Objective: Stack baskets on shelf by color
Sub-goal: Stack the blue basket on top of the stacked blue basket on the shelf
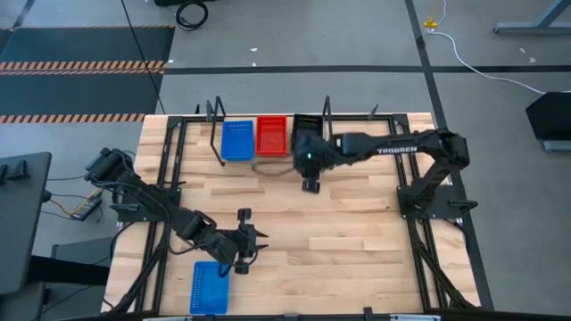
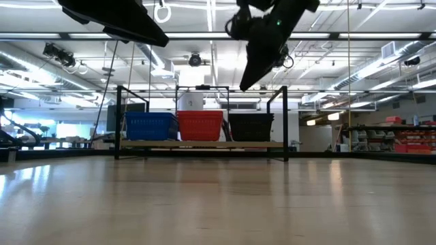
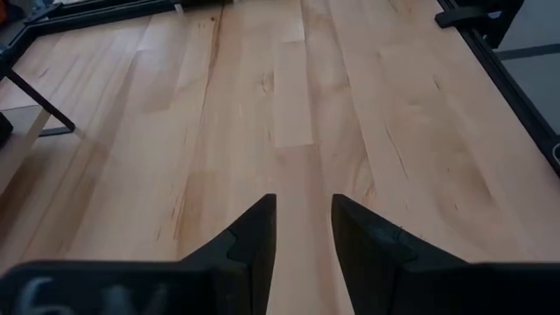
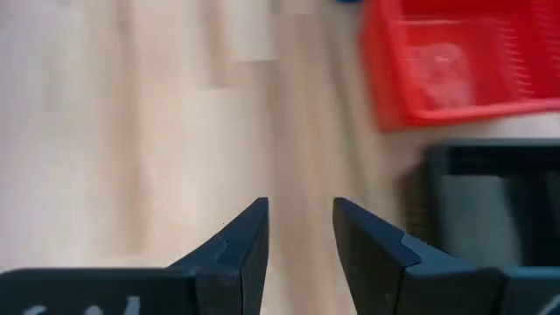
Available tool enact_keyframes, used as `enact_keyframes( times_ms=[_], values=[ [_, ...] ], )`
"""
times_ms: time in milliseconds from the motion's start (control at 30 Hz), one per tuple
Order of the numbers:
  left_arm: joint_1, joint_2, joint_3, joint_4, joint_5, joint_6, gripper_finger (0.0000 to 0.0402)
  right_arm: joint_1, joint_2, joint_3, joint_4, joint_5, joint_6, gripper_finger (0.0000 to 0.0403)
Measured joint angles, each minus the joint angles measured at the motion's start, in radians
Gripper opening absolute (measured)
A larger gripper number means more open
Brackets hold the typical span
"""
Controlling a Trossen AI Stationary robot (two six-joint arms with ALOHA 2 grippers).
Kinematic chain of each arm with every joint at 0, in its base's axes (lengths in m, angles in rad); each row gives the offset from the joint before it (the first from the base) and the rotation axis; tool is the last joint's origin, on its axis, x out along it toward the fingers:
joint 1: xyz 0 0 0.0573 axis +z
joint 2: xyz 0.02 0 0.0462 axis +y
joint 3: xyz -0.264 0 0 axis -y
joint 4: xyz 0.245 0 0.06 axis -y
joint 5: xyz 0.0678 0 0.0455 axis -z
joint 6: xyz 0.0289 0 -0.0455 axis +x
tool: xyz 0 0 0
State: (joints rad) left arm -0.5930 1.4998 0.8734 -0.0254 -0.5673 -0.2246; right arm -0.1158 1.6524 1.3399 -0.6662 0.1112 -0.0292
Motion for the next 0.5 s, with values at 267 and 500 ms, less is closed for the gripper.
enact_keyframes(
  times_ms=[267,500],
  values=[
    [0.001,0.014,0.001,0.008,0.012,-0.021,0.0119,0.224,0.000,0.000,0.000,-0.001,0.239,0.0135],
    [0.001,0.024,0.001,0.026,0.020,-0.027,0.0119,0.395,0.000,-0.009,0.037,0.074,0.390,0.0135]
  ],
)
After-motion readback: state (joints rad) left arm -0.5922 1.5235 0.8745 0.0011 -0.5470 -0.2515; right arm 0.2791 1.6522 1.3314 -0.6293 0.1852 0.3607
